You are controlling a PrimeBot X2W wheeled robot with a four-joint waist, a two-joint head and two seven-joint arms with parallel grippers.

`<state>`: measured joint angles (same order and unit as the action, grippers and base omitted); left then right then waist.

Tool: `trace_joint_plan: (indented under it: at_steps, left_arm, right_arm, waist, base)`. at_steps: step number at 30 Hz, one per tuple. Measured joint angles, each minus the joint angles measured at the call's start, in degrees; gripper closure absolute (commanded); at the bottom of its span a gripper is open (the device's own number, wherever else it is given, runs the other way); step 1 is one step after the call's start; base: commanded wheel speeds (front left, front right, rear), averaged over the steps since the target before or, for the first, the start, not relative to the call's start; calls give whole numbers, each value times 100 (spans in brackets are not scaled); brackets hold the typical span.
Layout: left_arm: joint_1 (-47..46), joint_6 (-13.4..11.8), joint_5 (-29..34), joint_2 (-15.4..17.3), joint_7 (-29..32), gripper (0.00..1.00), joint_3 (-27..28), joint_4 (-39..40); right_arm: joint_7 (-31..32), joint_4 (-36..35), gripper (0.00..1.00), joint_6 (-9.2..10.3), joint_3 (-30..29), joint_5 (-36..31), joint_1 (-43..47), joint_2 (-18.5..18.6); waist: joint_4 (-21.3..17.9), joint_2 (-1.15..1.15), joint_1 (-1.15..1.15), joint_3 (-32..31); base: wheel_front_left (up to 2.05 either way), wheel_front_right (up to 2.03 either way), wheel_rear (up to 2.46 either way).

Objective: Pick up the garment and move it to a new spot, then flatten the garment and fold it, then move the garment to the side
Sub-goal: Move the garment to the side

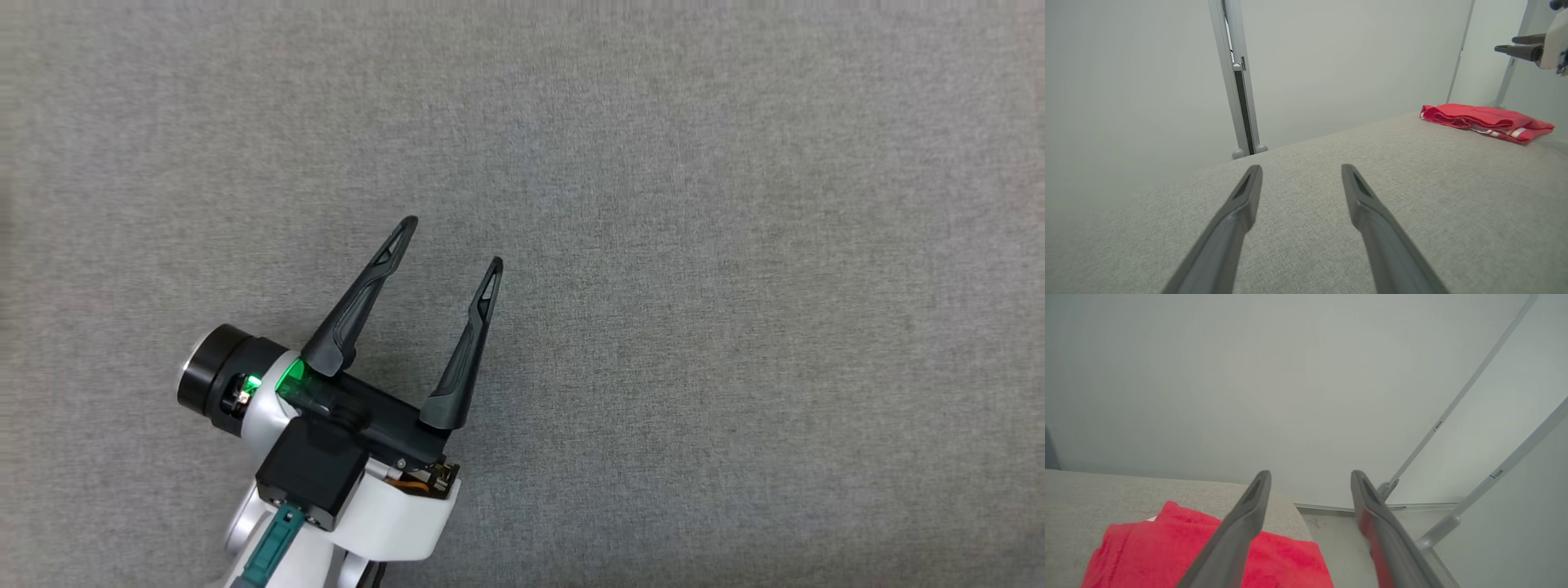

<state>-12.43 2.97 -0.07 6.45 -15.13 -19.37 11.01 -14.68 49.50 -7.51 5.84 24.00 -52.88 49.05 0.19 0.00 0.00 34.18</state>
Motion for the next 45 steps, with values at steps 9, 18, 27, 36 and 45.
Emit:
trace_joint_plan:
  at_steps: [9,18,27,36,45]
  left_arm:
    - [372,-153,-297,-168,1,0,160,-279]
    - [925,-354,-983,-343,4,0,789,-1301]
    - [1527,-514,-1062,-364,1,0,1083,-1054]
    - [2111,-492,-954,-365,0,0,1356,-1090]
    - [2278,-505,-783,-364,0,0,1467,-1455]
  right_arm:
    - [-29,-1599,0,0,-168,-701,1295,-1763]
    - [-42,-3144,0,0,-211,-981,3162,-3460]
    - [-42,-3758,0,1,22,-1203,4358,-4120]
    - [-43,-4035,0,1,-51,-1523,5113,-4273]
    - [-43,-4145,0,1,-126,-1634,5786,-4447]
  waist:
    - [113,0,0,-762]
    - [276,0,0,-1807]
    - [331,0,0,-2763]
    - [269,0,0,-3448]
    - [357,0,0,-3703]
  base:
    - [0,0,0]
    - [0,0,0]
    - [0,0,0]
    - [0,0,0]
    - [0,0,0]
